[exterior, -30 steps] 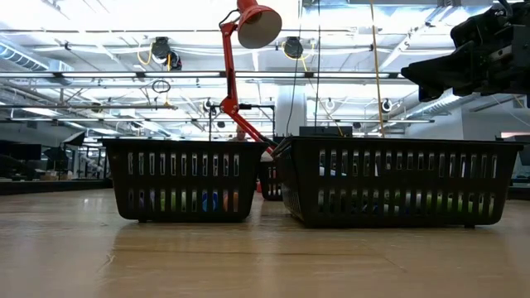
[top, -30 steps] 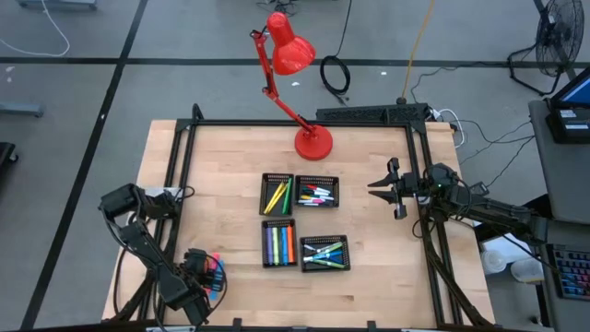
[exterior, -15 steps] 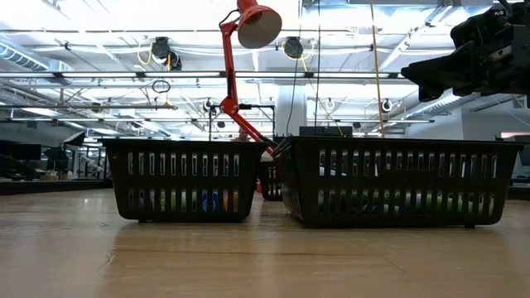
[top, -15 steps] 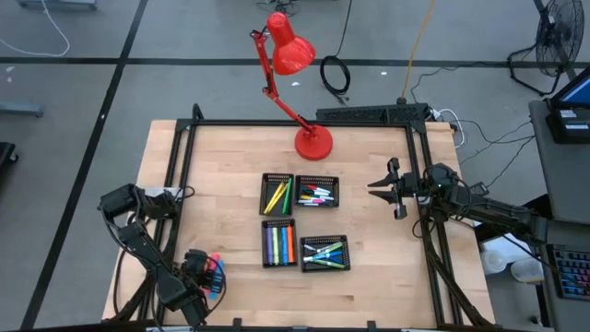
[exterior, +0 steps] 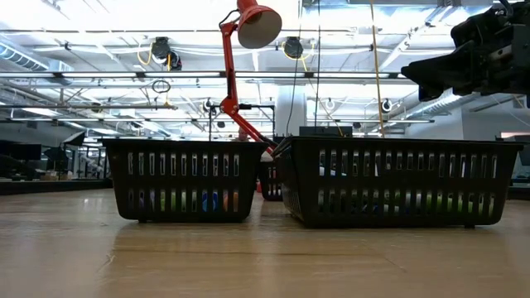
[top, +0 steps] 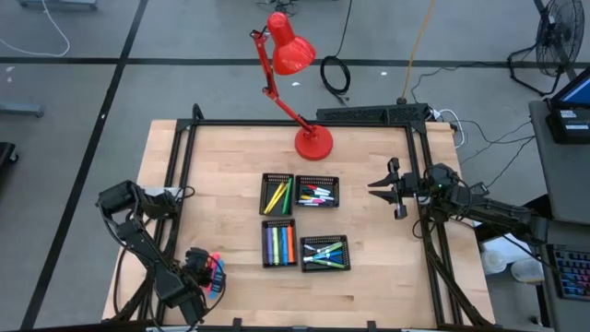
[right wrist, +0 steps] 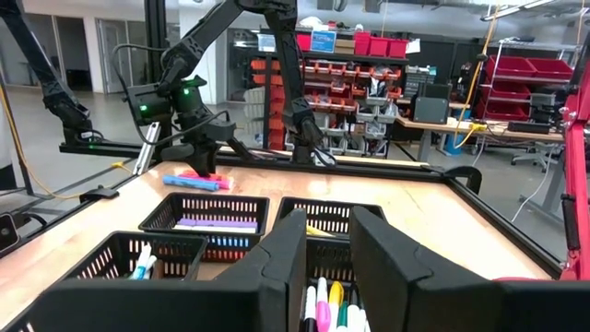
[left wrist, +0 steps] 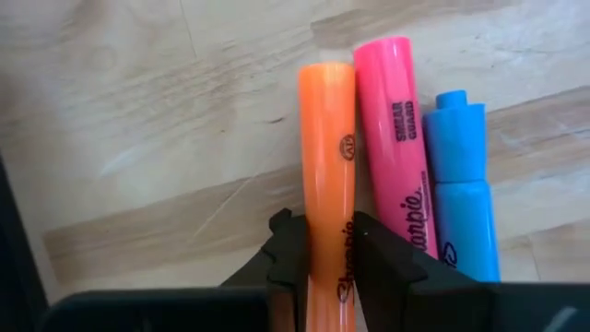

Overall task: Pick & Place Markers
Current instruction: Put the orange highlighter into the bottom left black bin

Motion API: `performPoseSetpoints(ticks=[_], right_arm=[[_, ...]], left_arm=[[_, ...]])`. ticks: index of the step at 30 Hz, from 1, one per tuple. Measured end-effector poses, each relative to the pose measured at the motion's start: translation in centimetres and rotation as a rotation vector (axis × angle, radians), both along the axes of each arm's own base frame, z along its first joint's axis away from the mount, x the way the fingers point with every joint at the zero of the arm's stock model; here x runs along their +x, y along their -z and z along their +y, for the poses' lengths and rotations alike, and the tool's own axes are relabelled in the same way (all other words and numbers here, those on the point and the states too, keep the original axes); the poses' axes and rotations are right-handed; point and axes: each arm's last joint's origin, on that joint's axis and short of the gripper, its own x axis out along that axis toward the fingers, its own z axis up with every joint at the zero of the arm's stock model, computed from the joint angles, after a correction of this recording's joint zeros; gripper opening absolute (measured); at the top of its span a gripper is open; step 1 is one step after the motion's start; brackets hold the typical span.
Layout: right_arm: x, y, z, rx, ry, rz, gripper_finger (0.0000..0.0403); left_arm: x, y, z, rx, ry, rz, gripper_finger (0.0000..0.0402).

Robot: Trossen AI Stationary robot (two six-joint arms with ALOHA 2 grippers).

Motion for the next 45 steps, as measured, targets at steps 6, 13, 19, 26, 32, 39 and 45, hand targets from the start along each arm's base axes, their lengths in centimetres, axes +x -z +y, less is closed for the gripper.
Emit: performPoseSetpoints(ticks=[6, 13, 19, 26, 32, 39, 45], right_arm=[[0.0, 0.0, 0.0, -0.001, 0.000, -0.002, 0.0077], [0.0, 0.0, 0.0, -0.001, 0.000, -0.002, 0.0077], [0.0, 0.0, 0.0, -0.001, 0.000, -0.002, 0.0077], [0.0, 0.0, 0.0, -0.001, 0.000, -0.002, 0.0077], [0.0, 0.0, 0.0, -0.001, 0.000, -0.002, 0.0077], [0.0, 0.0, 0.0, -0.001, 0.000, -0.002, 0.0077], [0.0, 0.0, 0.0, -0.001, 0.000, -0.002, 0.0077]], left_arm=[[0.0, 0.0, 0.3, 0.004, -0.061, 0.034, 0.0063], [0.5, -1.0, 1.2, 0.013, -0.093, 0.039, 0.0063], [1.2, -3.9, 2.4, 0.112, -0.110, 0.021, 0.0063], [4.0, -6.8, 3.4, 0.256, -0.024, -0.323, 0.0063], [7.4, -8.6, 3.3, 0.340, 0.077, -0.612, 0.0063], [11.7, -8.9, 4.5, 0.247, 0.108, -0.655, 0.0075], [15.2, -9.2, 6.3, 0.223, 0.188, -0.690, 0.0079]])
